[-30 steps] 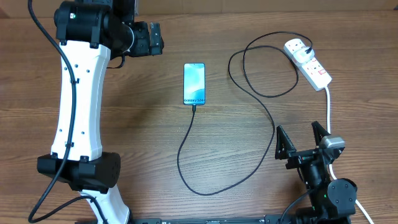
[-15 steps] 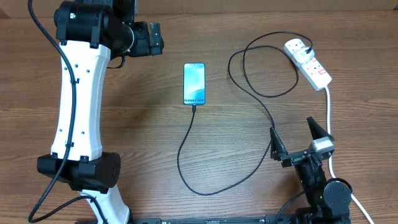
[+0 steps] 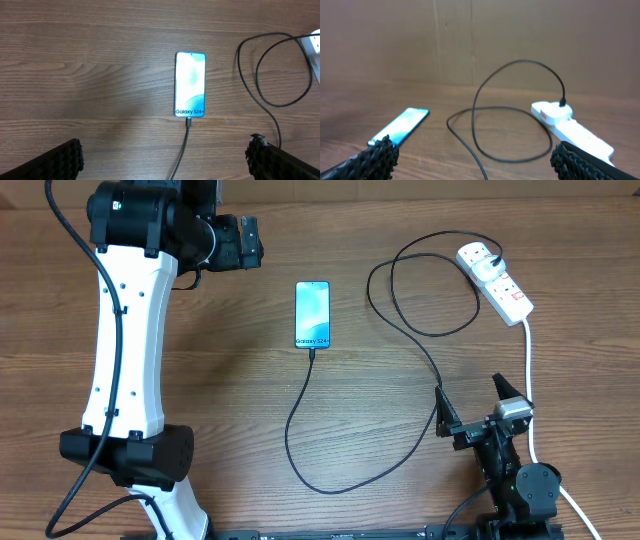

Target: Plug charger to phone and switch on socket

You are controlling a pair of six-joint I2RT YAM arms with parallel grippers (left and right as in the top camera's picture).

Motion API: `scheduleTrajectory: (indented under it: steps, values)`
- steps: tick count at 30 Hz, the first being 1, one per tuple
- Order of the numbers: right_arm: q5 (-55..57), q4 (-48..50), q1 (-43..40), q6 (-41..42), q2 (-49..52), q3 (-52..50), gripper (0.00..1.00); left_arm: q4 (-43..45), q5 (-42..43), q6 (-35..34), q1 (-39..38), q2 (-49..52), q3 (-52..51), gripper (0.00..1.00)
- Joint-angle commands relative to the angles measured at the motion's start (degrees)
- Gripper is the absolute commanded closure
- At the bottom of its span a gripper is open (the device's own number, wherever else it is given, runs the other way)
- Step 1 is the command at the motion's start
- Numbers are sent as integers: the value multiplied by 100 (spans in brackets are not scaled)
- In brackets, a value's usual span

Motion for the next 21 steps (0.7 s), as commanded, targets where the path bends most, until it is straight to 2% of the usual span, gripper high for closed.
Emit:
scheduleTrajectory:
  steps: [1, 21]
  values:
    - [52, -11, -111, -7, -52, -61, 0, -13, -37, 4, -39, 33, -22, 0]
    - [144, -35, -118, 15, -52, -59, 0, -13, -37, 4, -39, 33, -22, 0]
